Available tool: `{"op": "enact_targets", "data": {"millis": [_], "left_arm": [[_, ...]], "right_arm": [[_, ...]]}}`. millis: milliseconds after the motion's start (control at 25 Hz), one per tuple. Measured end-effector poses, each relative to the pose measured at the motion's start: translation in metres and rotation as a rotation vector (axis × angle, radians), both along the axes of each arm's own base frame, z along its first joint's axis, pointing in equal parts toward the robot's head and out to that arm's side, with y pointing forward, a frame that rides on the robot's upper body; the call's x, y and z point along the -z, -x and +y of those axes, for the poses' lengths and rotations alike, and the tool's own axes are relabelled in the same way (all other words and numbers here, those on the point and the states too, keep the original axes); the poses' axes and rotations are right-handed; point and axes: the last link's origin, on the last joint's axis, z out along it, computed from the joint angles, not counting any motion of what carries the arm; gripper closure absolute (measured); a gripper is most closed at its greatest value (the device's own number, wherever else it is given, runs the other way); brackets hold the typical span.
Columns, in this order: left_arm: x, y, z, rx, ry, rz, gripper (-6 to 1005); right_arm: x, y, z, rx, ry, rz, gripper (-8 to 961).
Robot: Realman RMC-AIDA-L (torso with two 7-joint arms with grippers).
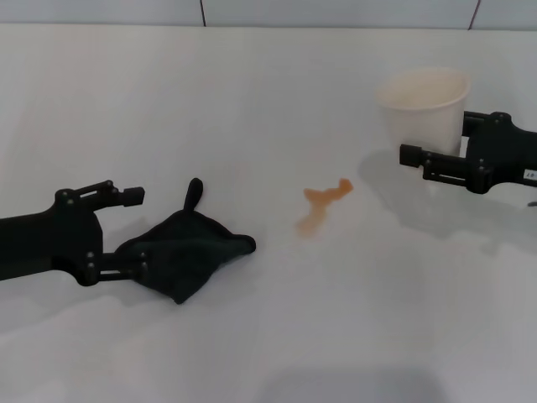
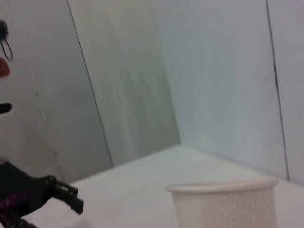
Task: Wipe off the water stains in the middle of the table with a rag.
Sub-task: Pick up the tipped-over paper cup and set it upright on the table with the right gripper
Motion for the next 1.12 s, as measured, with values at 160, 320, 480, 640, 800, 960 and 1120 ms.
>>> {"op": "enact_targets", "data": {"millis": [160,320,480,640,800,960,1120], "left_arm": [[0.001,-0.003,0.002,-0.017,0.012,-0.012,124],[0.001,-0.003,0.003,-0.018,0.013,-0.013,124],[0.001,-0.004,0.004,-0.012,0.018,-0.003,124],[0.002,-0.005,0.006,-0.004,0.032,0.017,125],[0.002,-0.003,0.005,-0.009,0.036,0.022,125],[0.003,-0.002,0.003,-0.013,0.04,0.023,125],[0.004,0.0,0.003,-0.018,0.045,0.033,125]], "right_arm": [[0.01,-0.012,-0.006,-0.037,-0.104,0.053,330],[0.02,-0.022,-0.011,-0.04,-0.151,0.05,331],[0.024,-0.026,-0.013,-0.04,-0.162,0.039,333],[0.036,-0.031,-0.019,-0.064,-0.194,0.013,334],[0.048,-0.039,-0.018,-0.038,-0.195,-0.03,336],[0.061,-0.046,-0.019,-0.007,-0.195,-0.078,336],[0.071,-0.046,-0.016,-0.002,-0.218,-0.093,336]]}}
